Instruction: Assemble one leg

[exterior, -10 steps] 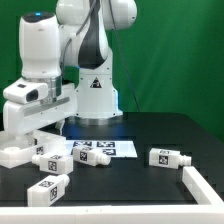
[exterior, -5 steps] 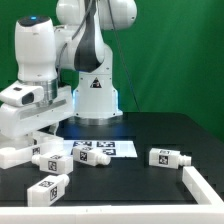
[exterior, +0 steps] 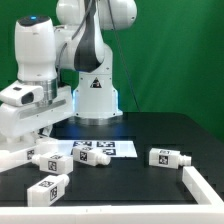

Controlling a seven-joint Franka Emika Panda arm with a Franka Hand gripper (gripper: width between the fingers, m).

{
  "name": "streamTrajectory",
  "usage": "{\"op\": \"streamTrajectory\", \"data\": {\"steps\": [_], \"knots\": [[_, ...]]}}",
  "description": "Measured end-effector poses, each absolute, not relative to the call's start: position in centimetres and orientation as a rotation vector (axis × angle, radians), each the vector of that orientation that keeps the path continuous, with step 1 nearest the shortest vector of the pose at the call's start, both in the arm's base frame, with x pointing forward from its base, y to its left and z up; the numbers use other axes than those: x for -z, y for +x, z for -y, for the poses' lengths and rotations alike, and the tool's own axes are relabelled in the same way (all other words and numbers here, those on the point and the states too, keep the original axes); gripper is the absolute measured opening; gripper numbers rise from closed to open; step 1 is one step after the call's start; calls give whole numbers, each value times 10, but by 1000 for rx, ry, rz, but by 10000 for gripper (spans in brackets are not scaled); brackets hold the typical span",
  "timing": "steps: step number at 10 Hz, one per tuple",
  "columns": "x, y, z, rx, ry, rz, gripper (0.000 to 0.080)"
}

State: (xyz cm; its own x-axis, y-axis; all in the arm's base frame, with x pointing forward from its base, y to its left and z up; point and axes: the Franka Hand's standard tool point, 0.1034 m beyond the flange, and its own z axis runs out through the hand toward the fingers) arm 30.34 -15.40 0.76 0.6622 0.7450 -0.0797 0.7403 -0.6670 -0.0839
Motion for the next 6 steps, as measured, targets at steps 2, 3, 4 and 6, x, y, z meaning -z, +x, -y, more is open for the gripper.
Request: {"op": "streamTrajectory", "data": {"steps": [2,3,4,6], "knots": [[-8,304,153,-164,-2824,1265,64],[-14,308,145,-132,-2821,1307,64],[-25,314,137,-78,-2820,1369,57],[-34,323,139,24,-2865,1420,57]]}}
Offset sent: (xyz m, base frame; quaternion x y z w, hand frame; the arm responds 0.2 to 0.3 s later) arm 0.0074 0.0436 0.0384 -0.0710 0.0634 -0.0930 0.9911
